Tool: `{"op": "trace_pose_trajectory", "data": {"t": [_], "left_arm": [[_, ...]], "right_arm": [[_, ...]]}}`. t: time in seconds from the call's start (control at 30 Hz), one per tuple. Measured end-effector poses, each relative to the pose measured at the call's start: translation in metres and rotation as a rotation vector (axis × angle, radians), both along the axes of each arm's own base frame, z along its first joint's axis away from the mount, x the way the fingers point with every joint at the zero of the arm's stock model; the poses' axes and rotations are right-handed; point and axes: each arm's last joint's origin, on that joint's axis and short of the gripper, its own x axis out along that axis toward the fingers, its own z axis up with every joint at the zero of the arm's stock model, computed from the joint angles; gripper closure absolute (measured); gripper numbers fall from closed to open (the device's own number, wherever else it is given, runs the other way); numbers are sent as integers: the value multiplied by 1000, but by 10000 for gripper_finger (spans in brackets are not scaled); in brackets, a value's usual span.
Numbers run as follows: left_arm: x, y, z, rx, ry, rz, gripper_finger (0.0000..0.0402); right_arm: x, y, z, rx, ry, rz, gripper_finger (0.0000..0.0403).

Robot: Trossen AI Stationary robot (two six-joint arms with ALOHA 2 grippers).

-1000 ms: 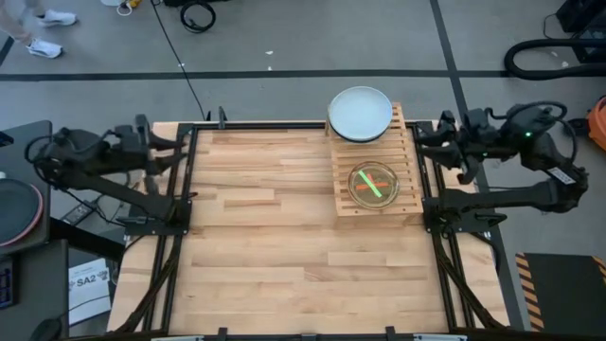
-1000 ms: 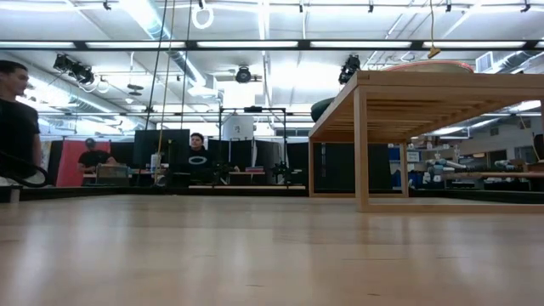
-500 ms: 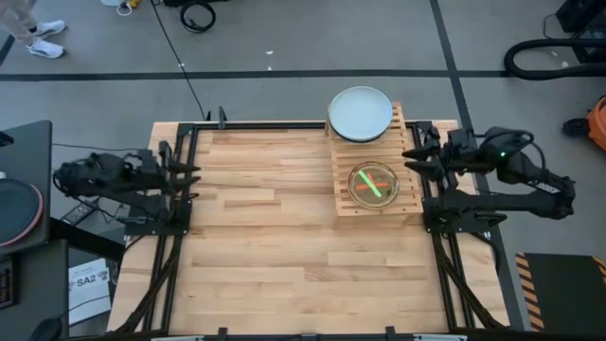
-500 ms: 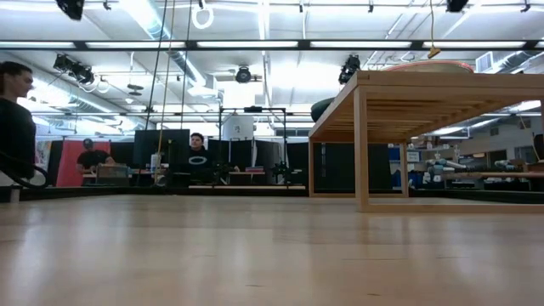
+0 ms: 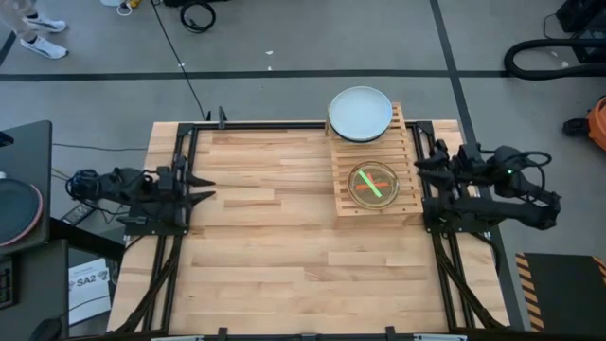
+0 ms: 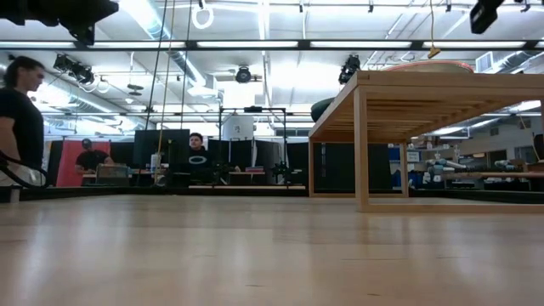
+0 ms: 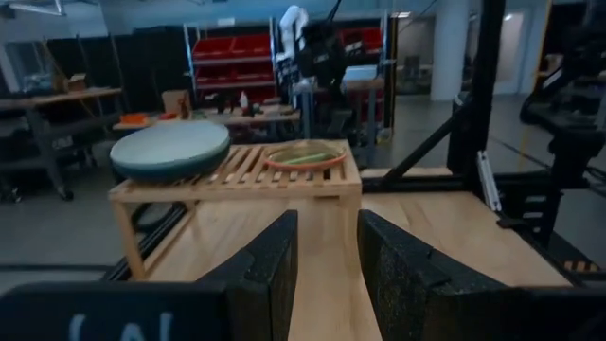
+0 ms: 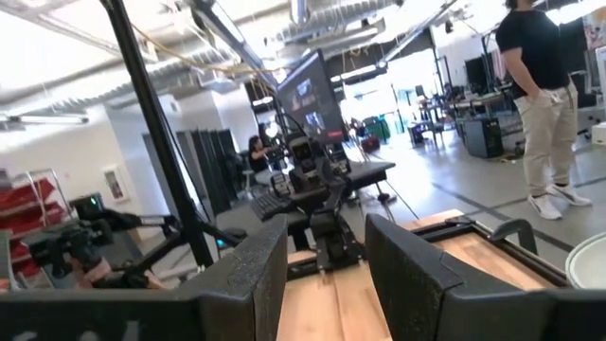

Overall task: Place and stack plates onto a shelf
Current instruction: Return to Home Position

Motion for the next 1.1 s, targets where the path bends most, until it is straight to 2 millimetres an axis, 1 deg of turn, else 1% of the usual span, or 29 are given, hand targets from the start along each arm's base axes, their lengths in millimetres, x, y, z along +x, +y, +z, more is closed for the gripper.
{"op": "trace_pose_trajectory", "data": {"t": [0.13,0.23,0.3,0.37,0.53,0.67,0.8,0.93,1.1], "left_arm": [[2,-1,-10,-1,-30,-13,283],[4,-2,-17,-1,-29,-14,283],[7,-3,-22,-3,-38,-15,283],[11,-4,-27,-3,-55,-22,283],[22,-7,-46,0,-137,-14,283],[27,-4,-58,5,-202,48,283],[28,4,-59,0,-221,139,283],[29,11,-60,0,-218,185,283],[31,17,-69,-39,-132,153,283]], "right_arm": [[-5,1,-11,2,-33,2,252],[-3,1,-16,3,-14,10,252],[-1,1,-16,1,-15,15,252],[2,0,-20,5,4,20,252],[3,0,-22,5,4,20,252],[2,0,-20,0,-18,20,252],[2,0,-20,0,-17,20,252],[2,0,-20,-1,-17,20,252],[3,0,-21,0,-9,20,252]]}}
